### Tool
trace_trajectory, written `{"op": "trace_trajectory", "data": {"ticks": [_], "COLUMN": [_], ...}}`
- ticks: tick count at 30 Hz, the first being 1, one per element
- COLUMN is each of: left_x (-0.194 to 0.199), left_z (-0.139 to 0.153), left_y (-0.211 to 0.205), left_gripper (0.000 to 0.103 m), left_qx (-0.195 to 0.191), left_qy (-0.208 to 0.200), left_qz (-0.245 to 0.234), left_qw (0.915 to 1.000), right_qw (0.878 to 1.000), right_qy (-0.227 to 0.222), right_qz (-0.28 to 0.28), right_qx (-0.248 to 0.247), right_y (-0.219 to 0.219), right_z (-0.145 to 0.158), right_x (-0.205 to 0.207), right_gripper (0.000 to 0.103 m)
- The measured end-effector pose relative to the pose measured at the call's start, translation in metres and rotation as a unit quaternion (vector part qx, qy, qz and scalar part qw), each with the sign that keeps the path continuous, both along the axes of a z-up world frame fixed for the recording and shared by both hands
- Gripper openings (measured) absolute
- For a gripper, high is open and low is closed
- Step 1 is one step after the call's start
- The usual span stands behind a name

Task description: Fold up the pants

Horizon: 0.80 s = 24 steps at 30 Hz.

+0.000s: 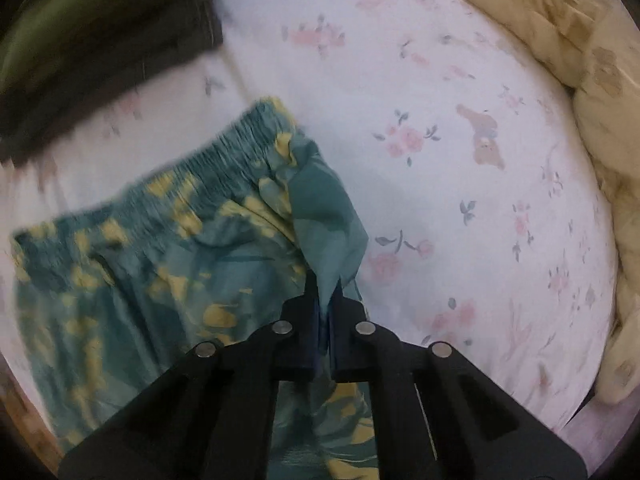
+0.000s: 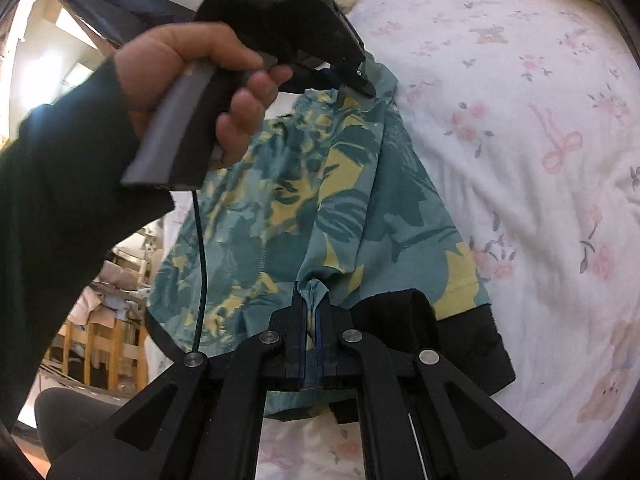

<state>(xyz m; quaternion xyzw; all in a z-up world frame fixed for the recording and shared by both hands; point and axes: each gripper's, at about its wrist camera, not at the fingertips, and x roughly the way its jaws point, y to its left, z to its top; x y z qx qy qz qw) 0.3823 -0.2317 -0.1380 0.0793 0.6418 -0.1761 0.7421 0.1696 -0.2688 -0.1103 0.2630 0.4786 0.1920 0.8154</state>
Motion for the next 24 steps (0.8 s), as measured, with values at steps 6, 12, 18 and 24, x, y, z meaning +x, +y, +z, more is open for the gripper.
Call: {"op": "trace_trajectory", "data": {"ticks": [6, 12, 18, 24], "left_x": [-0.007, 0.007, 0.019, 0.030], "left_z": [0.067, 0.086, 0.065, 0.027], "left_y": [0.057, 0.136, 0.232, 0.279], "left_gripper": [0.000, 0.000, 0.000, 0.000], "left_qx": [-0.001, 0.042, 0.090, 0.100], "left_qy": [-0.045, -0.064, -0.051, -0.041], "left_qz": [-0.011, -0.005, 0.038, 0.070], "left_qw": [0.9989, 0.9971, 0.9939, 0.9917], "right_qw": [0.995, 0.972, 0.955, 0.950], "right_qy": [-0.075, -0.148, -0.123, -0.079], "right_qz": [0.051, 0.165, 0.243, 0.280], "right_qx": [0.032, 0.077, 0.121, 0.113], "right_y": [0.028, 0.109, 0.203, 0.261], "right_z": [0.044, 0.095, 0.077, 0.042], "right_x": [-0.006, -0.004, 0.024, 0.049], "right_gripper": [0.003, 0.002, 0.002, 0.002]}}
